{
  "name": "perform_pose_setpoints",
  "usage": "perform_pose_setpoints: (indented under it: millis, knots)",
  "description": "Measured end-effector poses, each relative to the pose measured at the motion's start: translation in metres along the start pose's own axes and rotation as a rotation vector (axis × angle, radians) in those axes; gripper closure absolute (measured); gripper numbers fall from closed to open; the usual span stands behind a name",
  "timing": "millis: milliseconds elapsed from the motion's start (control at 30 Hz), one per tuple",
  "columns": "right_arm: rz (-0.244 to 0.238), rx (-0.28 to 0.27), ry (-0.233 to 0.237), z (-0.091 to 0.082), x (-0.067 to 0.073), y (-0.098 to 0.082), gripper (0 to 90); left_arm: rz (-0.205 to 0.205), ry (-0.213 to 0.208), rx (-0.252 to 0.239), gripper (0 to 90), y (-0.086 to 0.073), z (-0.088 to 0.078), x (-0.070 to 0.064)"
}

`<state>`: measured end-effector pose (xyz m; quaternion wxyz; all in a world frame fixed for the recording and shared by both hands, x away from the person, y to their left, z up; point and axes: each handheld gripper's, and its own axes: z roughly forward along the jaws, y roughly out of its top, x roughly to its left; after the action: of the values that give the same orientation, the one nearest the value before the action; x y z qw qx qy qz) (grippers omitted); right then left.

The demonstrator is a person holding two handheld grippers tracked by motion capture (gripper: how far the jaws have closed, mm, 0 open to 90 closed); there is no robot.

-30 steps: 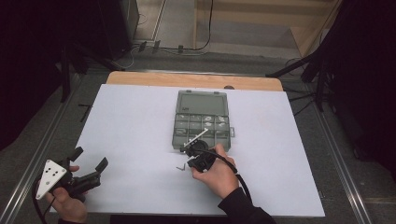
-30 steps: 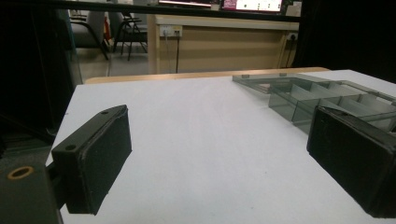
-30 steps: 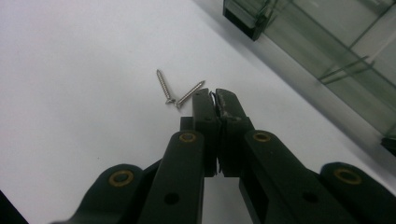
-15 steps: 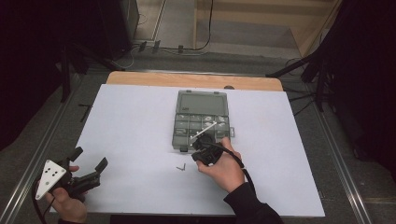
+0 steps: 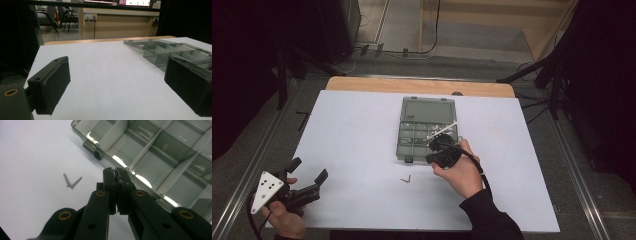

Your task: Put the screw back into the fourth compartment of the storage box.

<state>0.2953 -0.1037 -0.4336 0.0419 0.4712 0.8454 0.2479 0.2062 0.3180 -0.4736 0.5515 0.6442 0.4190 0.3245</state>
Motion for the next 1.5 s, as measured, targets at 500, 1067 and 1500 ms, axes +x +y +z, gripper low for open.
perform_pose_setpoints:
  millis: [500,1067,1500]
  knots:
    - [0.031,-0.029,-0.027,-0.007,-0.031,0.007,89.9,0.014,-0.007,0.008,6.5,-0.001,0.003,-0.004]
    - [0.074,-0.052,-0.087,-0.007,-0.061,0.020,89.9,0.013,-0.006,0.009,6.5,-0.002,0.003,-0.004]
    - [0.104,-0.058,-0.141,-0.003,-0.082,0.033,89.9,0.010,-0.006,0.002,6.5,-0.001,0.002,-0.003]
